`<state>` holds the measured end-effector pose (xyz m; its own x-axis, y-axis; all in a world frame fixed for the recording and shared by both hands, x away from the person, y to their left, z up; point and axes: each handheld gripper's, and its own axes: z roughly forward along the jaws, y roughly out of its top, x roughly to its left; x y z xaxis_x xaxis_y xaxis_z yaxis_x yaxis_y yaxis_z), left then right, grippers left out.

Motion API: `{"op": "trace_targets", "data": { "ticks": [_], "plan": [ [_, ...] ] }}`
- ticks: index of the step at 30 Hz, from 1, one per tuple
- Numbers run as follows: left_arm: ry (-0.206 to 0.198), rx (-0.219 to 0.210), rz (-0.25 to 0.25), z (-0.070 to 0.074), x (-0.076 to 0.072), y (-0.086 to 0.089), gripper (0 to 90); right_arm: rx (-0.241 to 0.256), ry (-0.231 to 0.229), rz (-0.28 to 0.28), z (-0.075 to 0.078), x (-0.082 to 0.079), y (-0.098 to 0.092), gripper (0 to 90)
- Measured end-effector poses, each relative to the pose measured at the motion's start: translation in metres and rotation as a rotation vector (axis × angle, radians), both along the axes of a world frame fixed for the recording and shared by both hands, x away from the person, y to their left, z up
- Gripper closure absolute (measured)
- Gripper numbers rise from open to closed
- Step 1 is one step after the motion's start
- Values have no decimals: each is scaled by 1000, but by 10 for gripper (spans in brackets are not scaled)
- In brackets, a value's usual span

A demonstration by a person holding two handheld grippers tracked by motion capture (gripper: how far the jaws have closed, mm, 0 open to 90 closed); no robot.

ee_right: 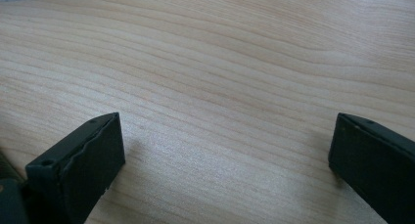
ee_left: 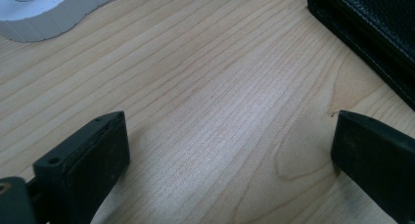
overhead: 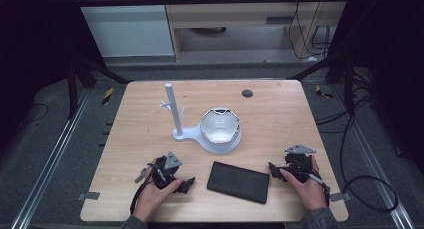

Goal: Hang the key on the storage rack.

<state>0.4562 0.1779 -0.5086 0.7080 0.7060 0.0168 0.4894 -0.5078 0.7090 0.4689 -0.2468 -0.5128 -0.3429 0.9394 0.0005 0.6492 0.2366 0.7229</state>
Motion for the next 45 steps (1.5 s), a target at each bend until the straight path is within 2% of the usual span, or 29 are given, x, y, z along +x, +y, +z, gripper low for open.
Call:
{"op": "trace_targets", "data": {
  "ticks": [5,7,9,11,12,13,14,15,17,18,19,20,21,22,23,24,25,27,28,29,30,31,32,33,35,39,43,45],
  "plan": [
    [8,-3,-14,6,-2,0,42,-1,-1,-1,0,0,0,4],
    [-9,13,-22,12,-7,1,42,-1,-1,1,0,-1,0,5],
    [-17,11,-26,14,-9,3,56,-4,-3,-1,0,-1,0,5],
    [-27,-11,-22,19,-12,7,61,-5,-3,-3,0,-1,0,5],
    [-47,-29,-4,24,-14,13,63,-5,-3,-5,0,-2,0,5],
    [-47,-29,-4,24,-14,13,65,-5,-3,-5,0,-2,0,5],
    [-77,4,4,33,-15,16,67,-4,-2,-5,0,-2,0,5],
    [-77,4,4,33,-15,16,67,-4,-2,-5,0,-2,0,5],
    [-122,35,9,54,-17,22,64,-4,-2,-3,0,-2,0,4],
    [-126,48,13,61,-17,25,64,-5,-2,0,0,-2,-1,4],
    [-126,48,13,61,-17,25,64,-5,-2,0,0,-2,-1,4],
    [-128,89,18,73,-15,33,64,3,2,3,0,-2,-1,4],
    [-128,89,18,73,-15,33,64,3,2,3,0,-2,-1,4],
    [-125,111,33,79,-13,39,64,3,2,4,0,-2,-1,4],
    [-115,123,45,83,-10,44,67,3,2,5,0,-2,-1,4],
    [-88,106,67,88,-8,53,68,3,2,5,0,-2,-1,4],
    [-88,106,67,88,-8,53,68,3,2,5,0,-2,-1,4],
    [-47,106,77,91,-6,62,68,3,1,6,0,-3,-1,4],
    [-25,148,83,93,-5,68,66,4,2,6,0,-3,-1,4],
    [-25,148,83,93,-5,68,65,4,2,6,0,-3,-1,4],
    [-6,223,98,92,-4,74,62,-1,0,8,0,-3,-2,4],
    [12,260,98,91,-3,78,59,0,1,8,0,-3,-2,4],
    [27,278,99,89,-2,82,55,0,1,8,0,-3,-2,4],
    [27,278,99,89,-2,82,55,0,1,8,0,-3,-2,4],
    [86,271,92,82,-1,93,55,-3,-1,11,0,-3,-2,3],
    [126,316,93,76,0,100,65,-3,-2,13,0,-3,-2,4],
    [145,333,95,73,-2,101,75,0,0,11,0,-4,-2,4],
    [150,328,97,72,-4,102,114,-1,3,13,0,-4,-3,3]
  ]
}}
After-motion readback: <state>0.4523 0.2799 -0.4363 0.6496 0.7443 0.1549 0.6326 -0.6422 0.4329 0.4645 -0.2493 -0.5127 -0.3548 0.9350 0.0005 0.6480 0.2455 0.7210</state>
